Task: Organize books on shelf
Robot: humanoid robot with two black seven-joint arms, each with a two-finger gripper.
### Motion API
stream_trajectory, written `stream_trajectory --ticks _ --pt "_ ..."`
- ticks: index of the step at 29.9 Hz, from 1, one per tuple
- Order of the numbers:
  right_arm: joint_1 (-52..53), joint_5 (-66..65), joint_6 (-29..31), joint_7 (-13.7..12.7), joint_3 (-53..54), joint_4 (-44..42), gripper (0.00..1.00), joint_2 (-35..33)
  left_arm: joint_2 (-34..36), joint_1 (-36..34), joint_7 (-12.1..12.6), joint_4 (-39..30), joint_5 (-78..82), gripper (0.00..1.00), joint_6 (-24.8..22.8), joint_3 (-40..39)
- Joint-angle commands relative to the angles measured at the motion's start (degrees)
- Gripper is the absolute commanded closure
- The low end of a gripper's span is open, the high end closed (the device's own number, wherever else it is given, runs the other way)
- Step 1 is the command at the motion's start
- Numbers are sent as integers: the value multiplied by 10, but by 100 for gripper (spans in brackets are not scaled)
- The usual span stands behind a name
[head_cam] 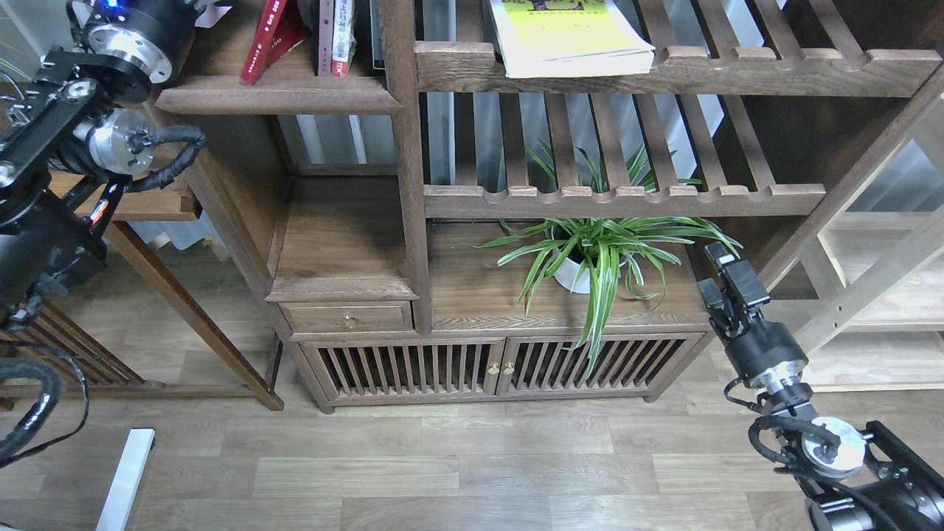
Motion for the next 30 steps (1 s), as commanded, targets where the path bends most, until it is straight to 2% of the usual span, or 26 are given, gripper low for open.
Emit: stream_trajectory --ticks 1,3,5,13,19,30 --pt "0 0 0 0 0 -1 2 1 -3 0 -1 4 0 72 -3 0" --pt "-1 0 0 0 0 -1 2 1 -4 0 -1 4 0 67 -3 1" --pt "0 0 0 0 -1 0 2 2 -4 1 -1 7 1 57 -3 4" --pt "4 0 0 0 0 0 2 -1 -5 -1 -16 18 -3 57 -5 19" --pt "3 0 0 -1 0 1 2 -2 -9 -28 -37 52 -7 56 -35 23" --pt "3 0 0 -1 4 2 2 -4 -15 -50 -37 48 -9 42 -39 26"
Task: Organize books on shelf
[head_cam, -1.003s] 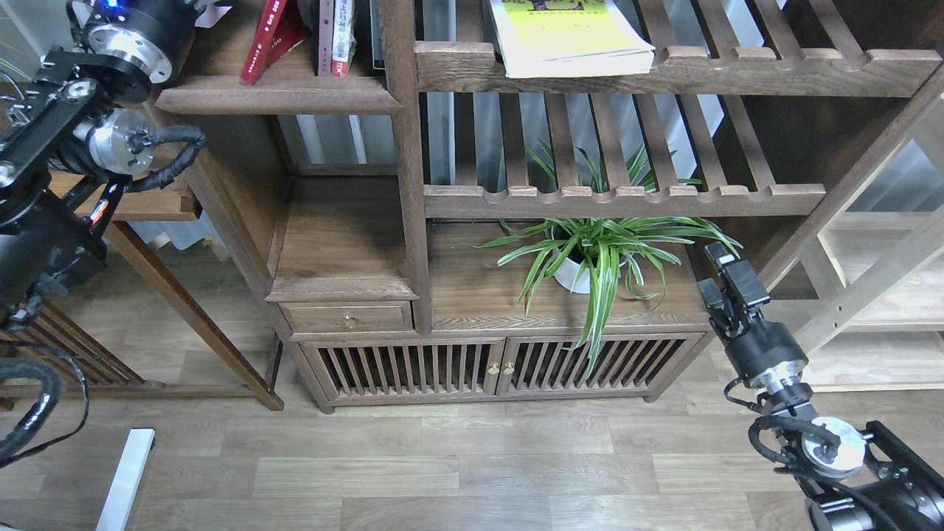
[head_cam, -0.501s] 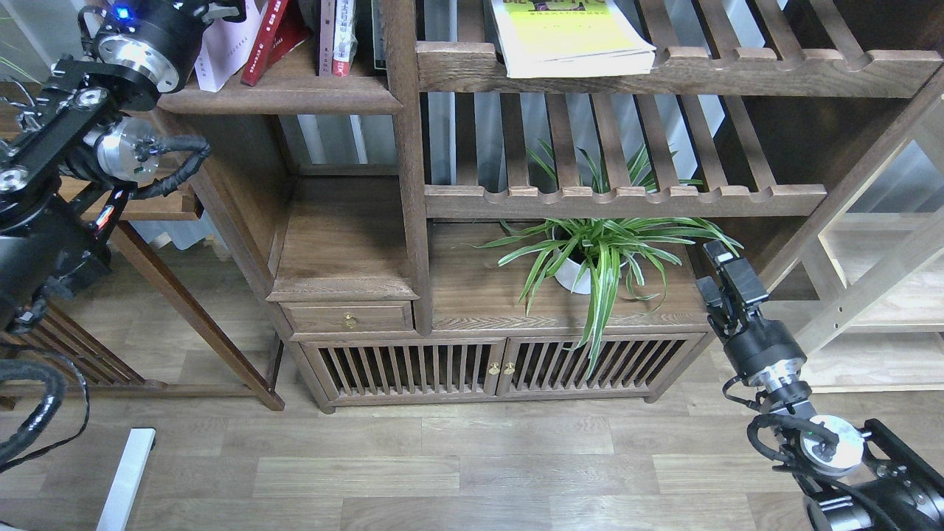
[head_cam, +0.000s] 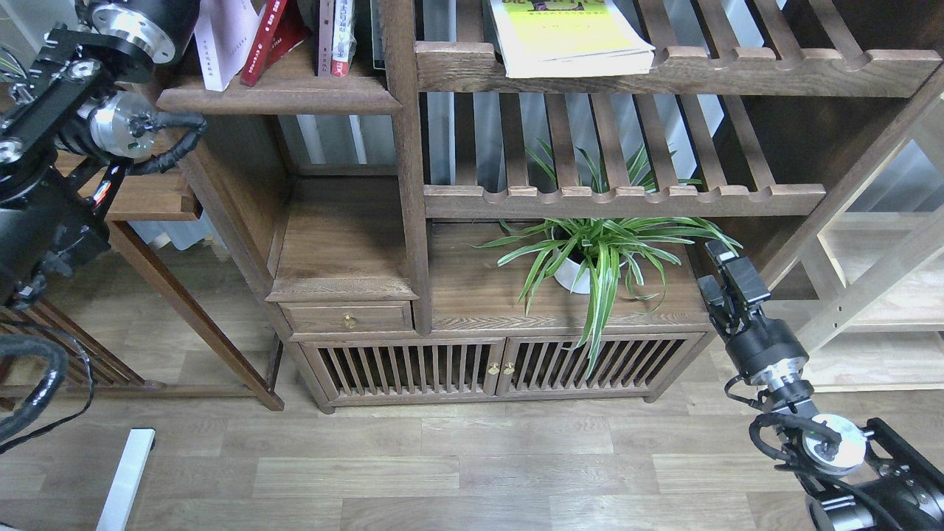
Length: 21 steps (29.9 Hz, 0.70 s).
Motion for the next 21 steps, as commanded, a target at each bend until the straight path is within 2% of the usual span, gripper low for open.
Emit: stream_trajectory --ticks 1,6,21 --pt "0 0 0 -1 6 0 2 0 -7 -6 0 -4 0 40 0 1" --pt "1 -1 0 -2 7 0 2 -1 -27 -22 -1 -3 0 30 0 1" --pt "1 -1 0 -4 7 -1 2 -1 -28 -36 -9 -14 -1 23 -5 -4"
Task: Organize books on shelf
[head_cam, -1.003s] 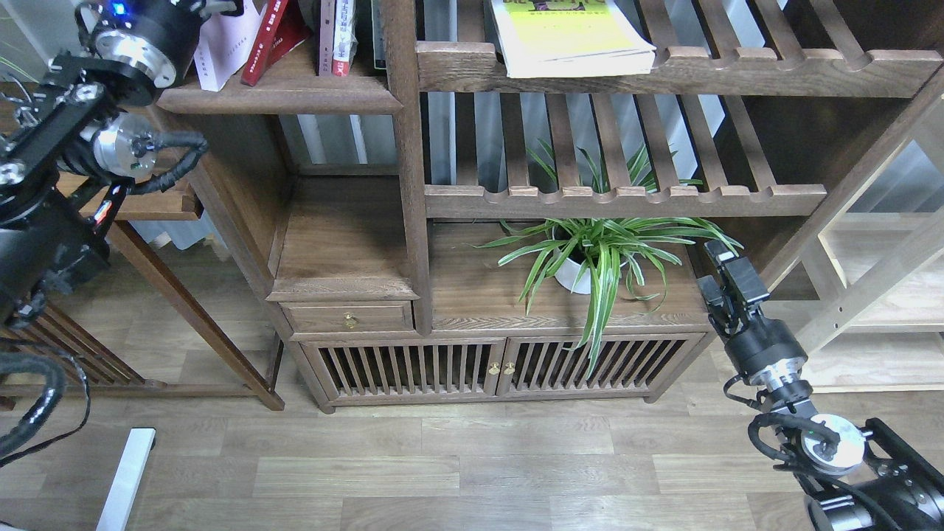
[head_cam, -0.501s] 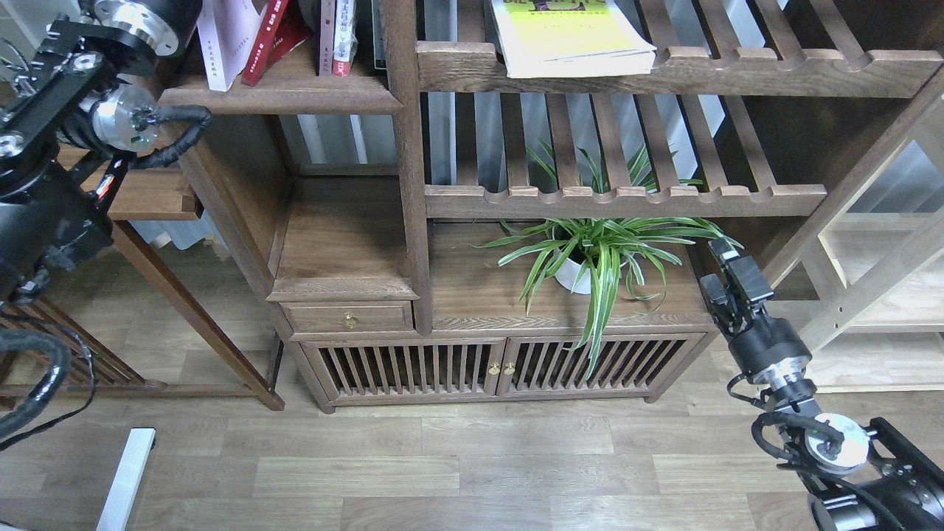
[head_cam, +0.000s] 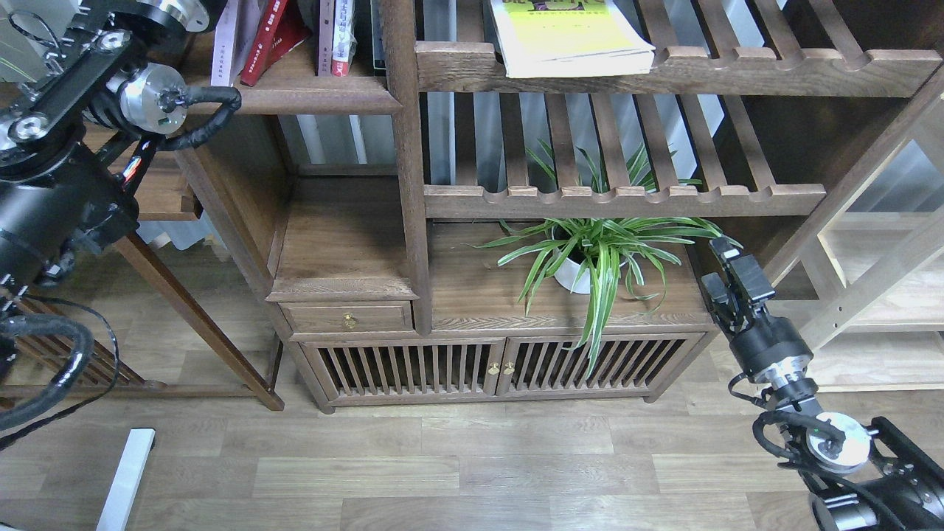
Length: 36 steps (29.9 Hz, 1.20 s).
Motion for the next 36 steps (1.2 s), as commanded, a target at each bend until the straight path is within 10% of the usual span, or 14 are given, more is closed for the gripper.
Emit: stream_trajectory --ticks 1,30,36 --pt "0 0 0 0 0 0 2 0 3 -1 -6 -2 -2 23 -1 -6" --pt "25 3 0 5 30 -1 2 10 55 -12 -53 -76 -76 9 -34 -38" --pt "51 18 0 5 36 2 2 11 59 -7 -45 -90 -103 6 -130 -38"
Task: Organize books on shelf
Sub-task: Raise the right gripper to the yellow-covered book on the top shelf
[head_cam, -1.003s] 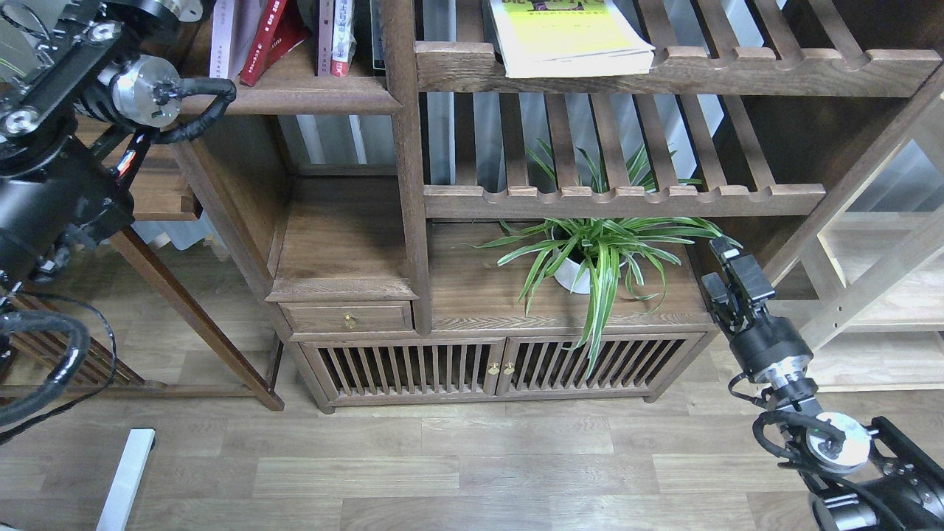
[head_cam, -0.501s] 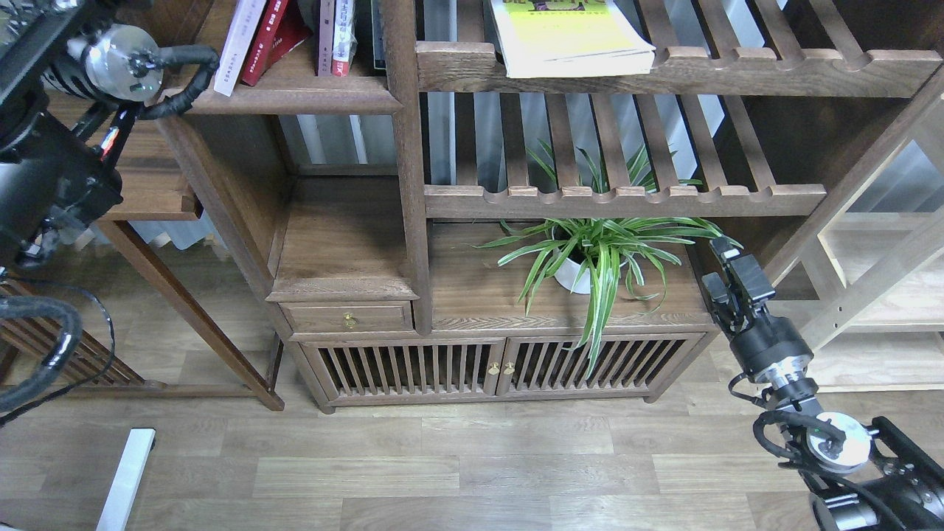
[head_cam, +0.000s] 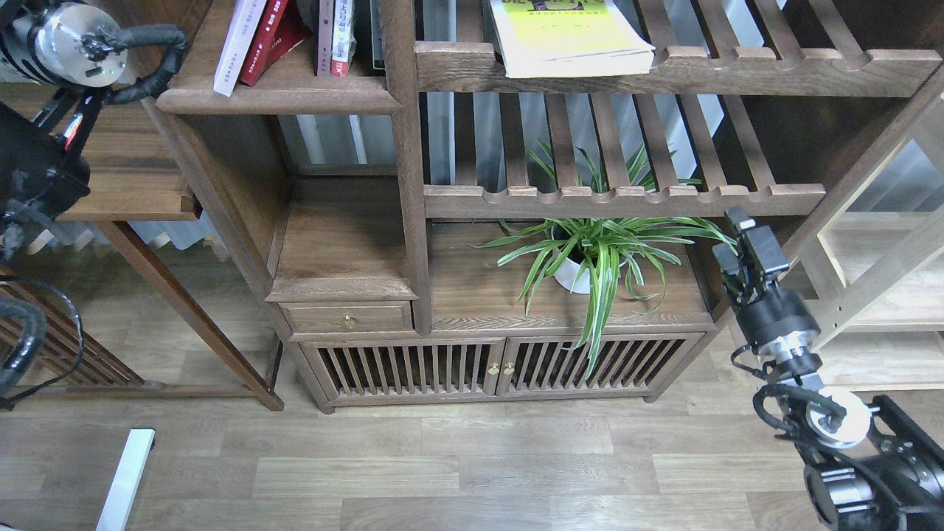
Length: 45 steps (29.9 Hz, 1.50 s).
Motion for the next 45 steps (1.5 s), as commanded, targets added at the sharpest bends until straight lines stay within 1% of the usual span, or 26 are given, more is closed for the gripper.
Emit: stream_trajectory --ticks 1,5,7,9,10,12,15,16,17,18,20,23,25,29,30,32,34,37,45 --pt "7 8 0 0 2 6 2 -2 2 4 7 -3 -26 5 -70 -1" --pt "4 31 0 0 30 25 2 -2 27 10 15 -15 -82 4 -126 4" --pt "4 39 0 0 34 26 2 -1 34 15 26 -17 -121 4 -165 4" --pt "5 51 0 3 44 40 2 0 37 26 33 -17 -171 4 -219 4" --pt "4 56 0 5 51 51 2 -1 38 34 39 -17 -193 4 -233 4" --pt "0 67 0 7 60 67 2 -3 45 52 59 -18 -229 4 -233 5" --pt "-1 77 0 10 65 67 2 -6 58 86 91 -32 -279 4 -233 7" --pt "-1 83 0 12 67 67 2 -7 58 102 106 -34 -293 4 -233 8" --pt "-1 87 0 14 67 67 2 -7 58 113 114 -34 -297 4 -233 8" --pt "-1 90 0 16 67 67 2 -6 58 122 119 -35 -297 4 -233 8" --pt "-1 91 0 22 67 69 2 -5 57 145 118 -41 -303 4 -233 8" --pt "-1 92 0 35 68 81 2 -7 56 171 124 -75 -331 4 -233 9" --pt "-2 95 0 36 65 94 3 -7 56 185 130 -97 -359 3 -233 14" --pt "-8 96 0 36 53 133 3 -4 51 191 168 -144 -416 4 -233 29" --pt "-13 96 0 36 47 143 3 -3 50 197 172 -161 -429 4 -233 37" --pt "-22 96 0 35 35 170 3 -7 52 216 180 -202 -456 4 -233 61" --pt "-26 96 0 35 31 185 3 -8 52 226 185 -222 -471 4 -233 79" --pt "-25 95 0 34 23 206 4 -6 48 251 186 -245 -486 5 -233 99" --pt "-23 93 0 32 -69 222 4 4 41 293 186 -248 -547 6 -233 130"
